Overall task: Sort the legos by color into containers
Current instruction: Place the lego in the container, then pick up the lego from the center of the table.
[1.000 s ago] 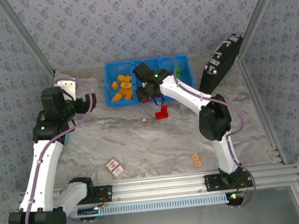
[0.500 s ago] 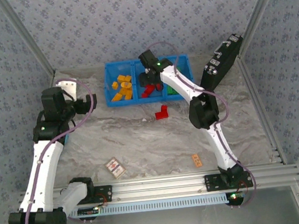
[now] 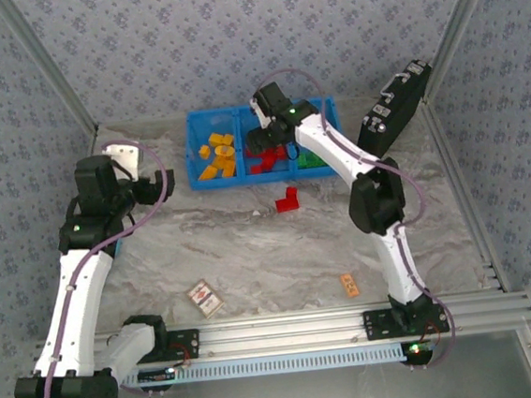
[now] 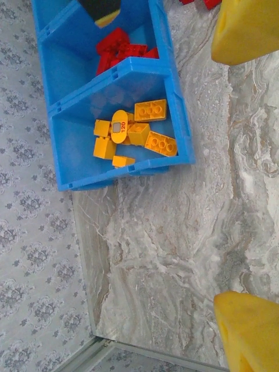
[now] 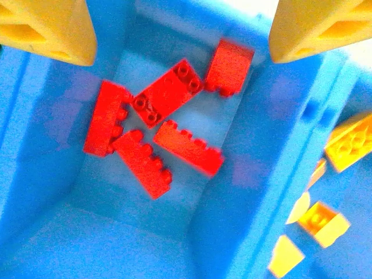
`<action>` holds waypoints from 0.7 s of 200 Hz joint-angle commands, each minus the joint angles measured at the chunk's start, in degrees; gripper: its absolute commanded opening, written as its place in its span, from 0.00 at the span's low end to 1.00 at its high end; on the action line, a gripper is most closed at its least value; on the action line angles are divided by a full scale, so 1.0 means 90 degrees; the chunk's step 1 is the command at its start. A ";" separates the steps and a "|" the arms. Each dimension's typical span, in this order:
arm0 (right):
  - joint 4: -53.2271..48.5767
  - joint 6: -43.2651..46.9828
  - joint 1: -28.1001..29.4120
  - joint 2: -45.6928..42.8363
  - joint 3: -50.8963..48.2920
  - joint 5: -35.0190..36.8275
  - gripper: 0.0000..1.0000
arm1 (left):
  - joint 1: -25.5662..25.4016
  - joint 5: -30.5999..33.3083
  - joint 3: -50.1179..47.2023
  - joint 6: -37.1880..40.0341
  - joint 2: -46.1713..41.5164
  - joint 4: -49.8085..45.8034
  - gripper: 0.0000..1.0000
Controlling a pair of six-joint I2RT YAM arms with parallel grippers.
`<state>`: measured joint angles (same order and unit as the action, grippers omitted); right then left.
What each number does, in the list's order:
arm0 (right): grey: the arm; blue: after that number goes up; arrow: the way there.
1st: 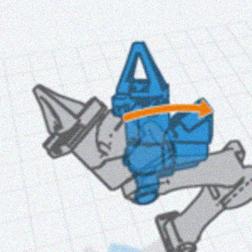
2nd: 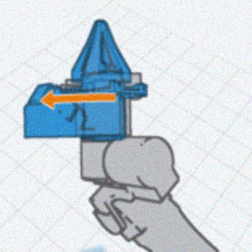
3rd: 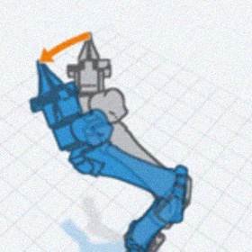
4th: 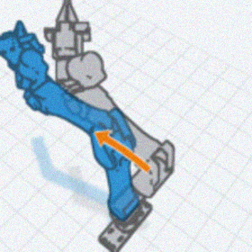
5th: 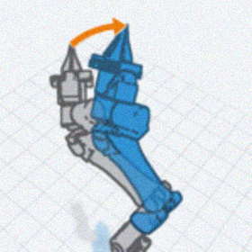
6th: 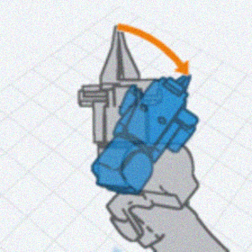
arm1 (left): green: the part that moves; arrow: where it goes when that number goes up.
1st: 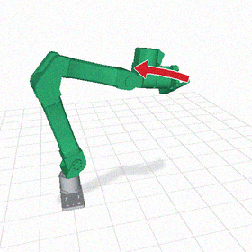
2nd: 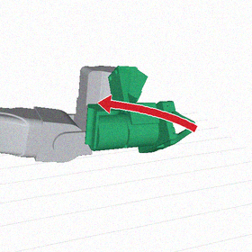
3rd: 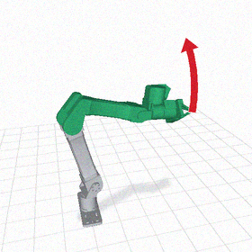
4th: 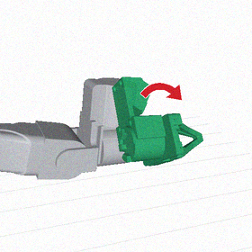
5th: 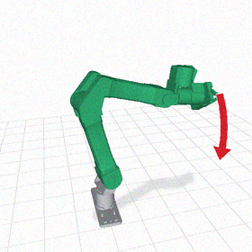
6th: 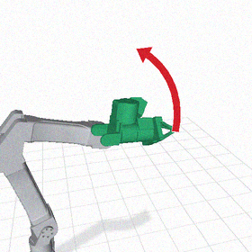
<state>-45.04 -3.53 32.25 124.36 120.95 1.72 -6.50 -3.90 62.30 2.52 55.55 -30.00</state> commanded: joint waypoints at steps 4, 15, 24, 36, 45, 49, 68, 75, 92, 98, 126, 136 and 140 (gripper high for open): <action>0.0357 0.1588 0.0347 -0.1213 -0.1108 -0.0195 0.79 | -0.0024 -0.0220 0.0063 0.0198 -0.0240 0.0020 1.00; 0.0310 0.2168 0.0405 -0.1626 -0.1648 -0.0811 0.80 | -0.0028 -0.0152 -0.0079 0.0237 -0.0261 0.0043 1.00; 0.0467 0.2693 0.0465 -0.1992 -0.2194 -0.1242 0.80 | -0.0026 -0.0154 -0.0179 0.0214 -0.0282 0.0091 1.00; 0.0850 0.3310 0.0624 -0.2507 -0.3038 -0.1401 0.81 | -0.0023 -0.0307 -0.0334 0.0166 -0.0397 0.0231 1.00; 0.1140 0.3637 0.0750 -0.2839 -0.3614 -0.1252 0.84 | -0.0026 -0.0371 -0.0451 0.0137 -0.0508 0.0355 1.00; 0.1365 0.3771 0.0792 -0.2972 -0.3812 -0.1215 0.85 | -0.0026 -0.0377 -0.0492 0.0123 -0.0556 0.0378 1.00; 0.1640 0.4560 0.0865 -0.3462 -0.4723 -0.1616 0.90 | -0.0023 -0.0294 -0.0599 0.0102 -0.0706 0.0402 1.00; 0.1721 0.4862 0.0865 -0.3612 -0.4995 -0.1736 0.91 | -0.0024 -0.0270 -0.0630 0.0077 -0.0755 0.0418 1.00; 0.1651 0.5558 0.0861 -0.3807 -0.5508 -0.1954 0.94 | -0.0035 -0.0126 -0.0751 0.0009 -0.0903 0.0442 1.00; 0.1488 0.5697 0.0826 -0.3786 -0.5529 -0.2091 0.97 | -0.0038 -0.0038 -0.0796 0.0052 -0.0948 0.0411 1.00; 0.1225 0.6221 0.0784 -0.3576 -0.5648 -0.2282 1.00 | -0.0062 0.0513 -0.0943 0.0250 -0.1107 0.0244 1.00; 0.1400 0.6468 0.0785 -0.3554 -0.5788 -0.2168 1.00 | -0.0066 0.0565 -0.1024 0.0318 -0.1186 0.0300 1.00; 0.1476 0.6589 0.0787 -0.3544 -0.5963 -0.2108 1.00 | -0.0074 0.0586 -0.1058 0.0333 -0.1218 0.0338 1.00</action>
<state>-32.91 46.63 39.48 91.96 70.85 -16.03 -6.76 -1.74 53.76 3.75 46.46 -28.10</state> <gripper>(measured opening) 0.997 0.999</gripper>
